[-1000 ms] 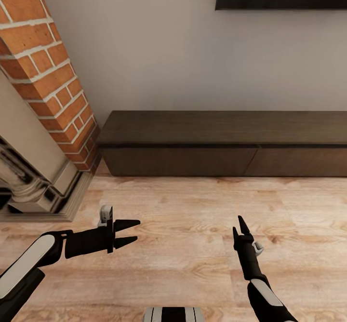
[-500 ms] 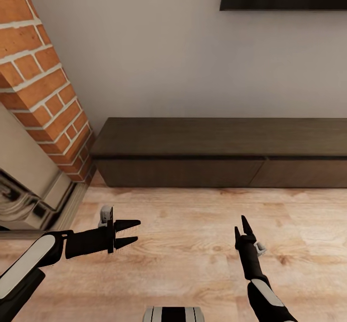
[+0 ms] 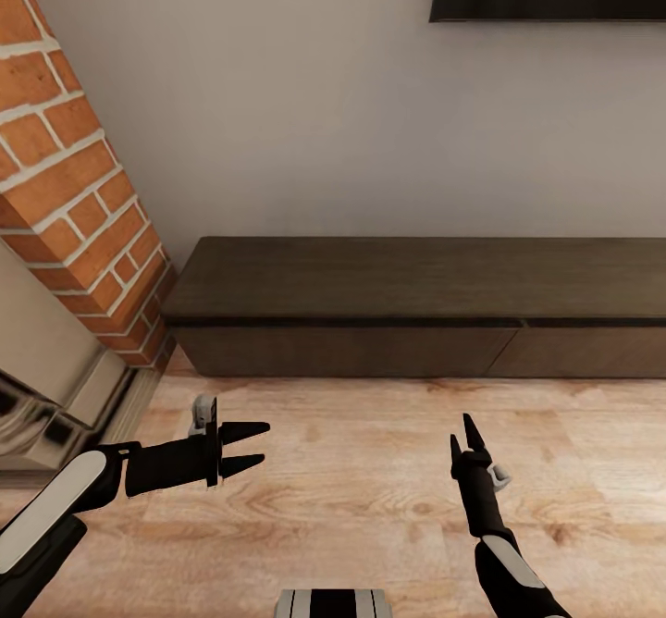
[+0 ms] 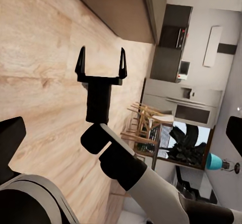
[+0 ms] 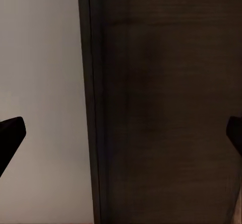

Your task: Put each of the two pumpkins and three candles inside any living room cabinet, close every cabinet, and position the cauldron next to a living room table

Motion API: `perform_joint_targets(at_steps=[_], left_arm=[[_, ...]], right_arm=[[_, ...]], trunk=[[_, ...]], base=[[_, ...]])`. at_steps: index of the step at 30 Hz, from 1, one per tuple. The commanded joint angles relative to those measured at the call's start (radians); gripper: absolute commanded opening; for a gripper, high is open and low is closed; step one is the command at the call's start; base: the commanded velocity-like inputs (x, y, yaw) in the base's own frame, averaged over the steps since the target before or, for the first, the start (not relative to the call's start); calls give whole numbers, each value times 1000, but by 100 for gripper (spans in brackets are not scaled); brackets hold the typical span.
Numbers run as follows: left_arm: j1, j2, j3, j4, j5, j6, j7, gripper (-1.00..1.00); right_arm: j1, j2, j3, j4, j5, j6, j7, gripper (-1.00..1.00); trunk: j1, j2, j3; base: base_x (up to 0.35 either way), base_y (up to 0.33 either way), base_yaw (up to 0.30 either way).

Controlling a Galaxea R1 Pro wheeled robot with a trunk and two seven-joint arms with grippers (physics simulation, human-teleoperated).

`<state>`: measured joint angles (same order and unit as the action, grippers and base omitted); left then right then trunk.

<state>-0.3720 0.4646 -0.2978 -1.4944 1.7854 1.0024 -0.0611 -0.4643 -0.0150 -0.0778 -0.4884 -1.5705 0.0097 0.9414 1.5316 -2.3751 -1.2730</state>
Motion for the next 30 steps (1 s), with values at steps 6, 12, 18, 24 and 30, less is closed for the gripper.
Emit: perform_joint_targets(at_steps=[6,12,18,24,30], left_arm=[[-1,0,-1,0,-4,1,-6,100],[-1,0,-1,0,-4,1,-6,100],[-1,0,-1,0,-4,1,-6,100],[-1,0,-1,2,-4,1,-6,100],[-1,0,-1,2,-4,1,-6,100]], right_arm=[[0,0,3,1,-8,1,4,100],[0,0,3,1,-8,1,4,100],[0,0,3,1,-8,1,4,100],[0,0,3,1,-8,1,4,100],[0,0,3,1,-8,1,4,100]], trunk=[[0,0,-1],[0,0,-1],[0,0,-1],[0,0,-1],[0,0,-1]], base=[[150,0,0],[168,0,0],[195,0,0],[195,0,0],[157,0,0]])
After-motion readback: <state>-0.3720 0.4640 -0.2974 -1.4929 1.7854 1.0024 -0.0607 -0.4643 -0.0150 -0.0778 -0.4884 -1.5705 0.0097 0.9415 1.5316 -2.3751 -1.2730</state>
